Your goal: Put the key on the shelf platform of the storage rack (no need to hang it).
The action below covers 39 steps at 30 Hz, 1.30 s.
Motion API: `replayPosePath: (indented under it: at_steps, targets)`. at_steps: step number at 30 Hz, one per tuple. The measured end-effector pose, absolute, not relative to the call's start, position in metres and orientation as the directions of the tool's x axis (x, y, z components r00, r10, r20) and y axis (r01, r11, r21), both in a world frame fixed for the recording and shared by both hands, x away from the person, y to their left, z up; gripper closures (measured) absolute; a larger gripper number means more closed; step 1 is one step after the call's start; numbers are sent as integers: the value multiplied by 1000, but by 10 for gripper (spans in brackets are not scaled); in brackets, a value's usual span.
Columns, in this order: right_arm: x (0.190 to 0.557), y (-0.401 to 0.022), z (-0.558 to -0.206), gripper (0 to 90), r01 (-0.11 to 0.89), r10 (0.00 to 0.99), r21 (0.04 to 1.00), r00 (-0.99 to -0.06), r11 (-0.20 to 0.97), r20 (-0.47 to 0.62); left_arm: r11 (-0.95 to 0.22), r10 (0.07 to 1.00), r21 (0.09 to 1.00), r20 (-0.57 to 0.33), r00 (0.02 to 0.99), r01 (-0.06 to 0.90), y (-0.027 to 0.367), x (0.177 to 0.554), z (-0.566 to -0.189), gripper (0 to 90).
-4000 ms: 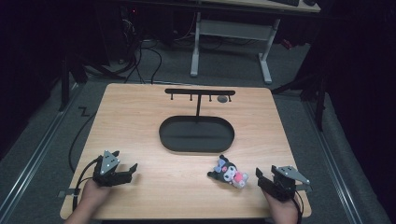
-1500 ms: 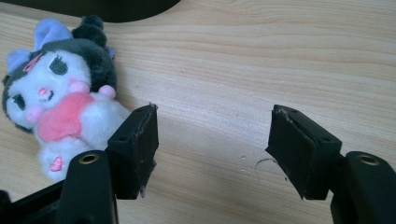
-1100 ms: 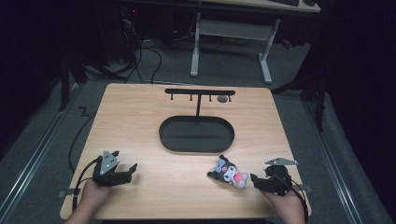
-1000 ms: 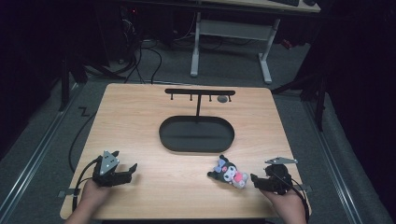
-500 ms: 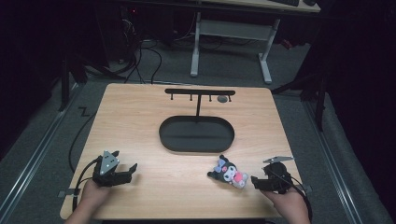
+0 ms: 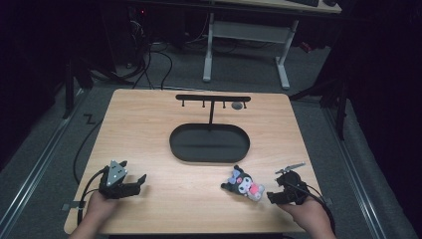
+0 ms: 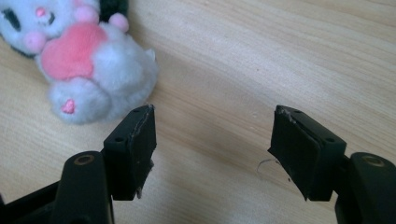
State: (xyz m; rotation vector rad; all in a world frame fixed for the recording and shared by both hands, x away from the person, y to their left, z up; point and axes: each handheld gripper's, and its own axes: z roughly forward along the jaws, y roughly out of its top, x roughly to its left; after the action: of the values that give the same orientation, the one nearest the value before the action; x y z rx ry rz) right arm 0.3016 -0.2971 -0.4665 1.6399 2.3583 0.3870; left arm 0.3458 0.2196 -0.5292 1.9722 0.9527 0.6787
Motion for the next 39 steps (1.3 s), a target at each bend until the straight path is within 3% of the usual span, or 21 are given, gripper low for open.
replayPosePath:
  at_steps: [10, 14, 20, 30, 39]
  targets:
    - [300, -287, -466, 299, 873, 908, 254, -415, 415, -59, -374, 816, 850, 110, 568, 372, 220, 346, -529, 154]
    - [299, -282, -466, 204, 870, 893, 206, -449, 448, -43, -371, 817, 851, 108, 567, 373, 220, 346, -529, 154]
    - [299, -273, -468, 166, 853, 870, 175, -489, 493, -64, -373, 817, 849, 110, 566, 373, 220, 346, -529, 154]
    - [303, -266, -465, 131, 851, 870, 186, -490, 492, -57, -370, 818, 851, 108, 565, 373, 220, 346, -529, 154]
    - [312, -248, -467, 4, 834, 852, 183, -519, 521, -60, -367, 819, 852, 105, 564, 374, 220, 346, -529, 154]
